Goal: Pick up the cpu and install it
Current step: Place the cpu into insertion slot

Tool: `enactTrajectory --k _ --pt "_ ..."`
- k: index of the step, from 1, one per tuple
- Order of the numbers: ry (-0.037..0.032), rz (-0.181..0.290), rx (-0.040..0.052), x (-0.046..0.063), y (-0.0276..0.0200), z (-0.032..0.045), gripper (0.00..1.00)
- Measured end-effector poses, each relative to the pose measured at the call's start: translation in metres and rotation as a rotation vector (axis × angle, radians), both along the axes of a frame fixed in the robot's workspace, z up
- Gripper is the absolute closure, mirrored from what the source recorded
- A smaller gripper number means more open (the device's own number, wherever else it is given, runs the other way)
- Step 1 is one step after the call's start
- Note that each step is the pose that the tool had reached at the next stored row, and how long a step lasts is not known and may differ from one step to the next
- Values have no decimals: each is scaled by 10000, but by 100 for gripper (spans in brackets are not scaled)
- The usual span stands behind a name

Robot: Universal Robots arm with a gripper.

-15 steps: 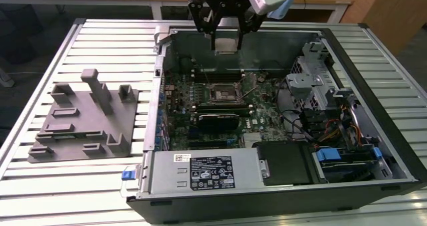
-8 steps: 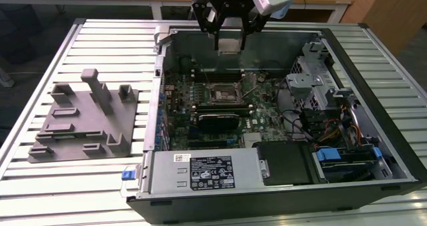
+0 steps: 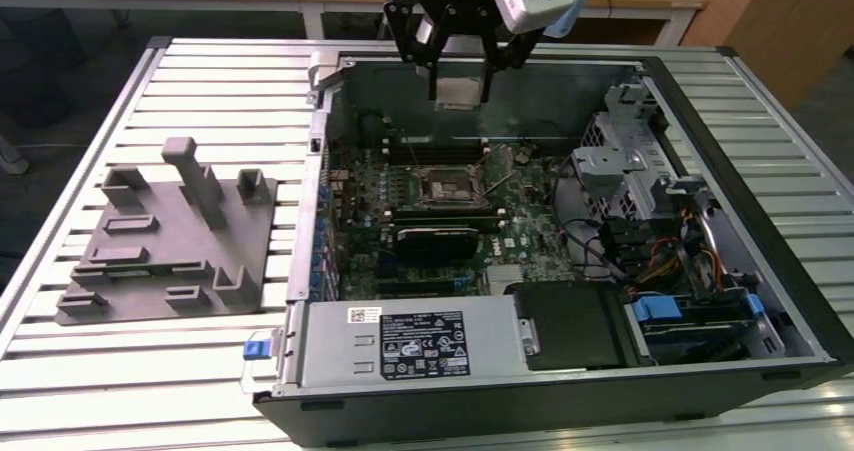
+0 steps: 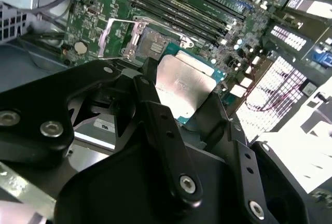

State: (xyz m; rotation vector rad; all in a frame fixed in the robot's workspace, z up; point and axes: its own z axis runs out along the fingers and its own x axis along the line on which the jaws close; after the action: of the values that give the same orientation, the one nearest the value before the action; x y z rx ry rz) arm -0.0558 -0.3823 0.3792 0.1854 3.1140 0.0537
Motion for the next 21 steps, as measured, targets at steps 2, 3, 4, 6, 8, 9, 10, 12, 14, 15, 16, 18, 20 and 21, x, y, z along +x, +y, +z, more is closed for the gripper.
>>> enactTrajectory --k 2,3,4,6,8,9,10,12,14,15,16,18,20,21 --pt "-2 -243 -17 0 2 -1 46" --pt "-3 -355 -26 0 4 -2 46" --pt "-5 -473 -30 0 5 -3 46" --pt "-6 -722 -41 0 5 -5 46" --pt "-5 -970 -50 0 6 -5 46" --pt "-5 -1098 -53 0 6 -6 46" --pt "-6 -1221 -56 0 7 -7 46" --pt "-6 -1466 -64 0 7 -8 46" --pt "-6 -1717 -72 0 8 -10 46" --pt "-7 -1835 -78 0 8 -11 46" --pt "-7 -1953 -82 0 9 -12 46" --pt "-8 -2189 -93 0 10 -13 46" --pt "-9 -2434 -103 0 12 -15 46" --pt "-9 -2568 -110 0 13 -15 46"
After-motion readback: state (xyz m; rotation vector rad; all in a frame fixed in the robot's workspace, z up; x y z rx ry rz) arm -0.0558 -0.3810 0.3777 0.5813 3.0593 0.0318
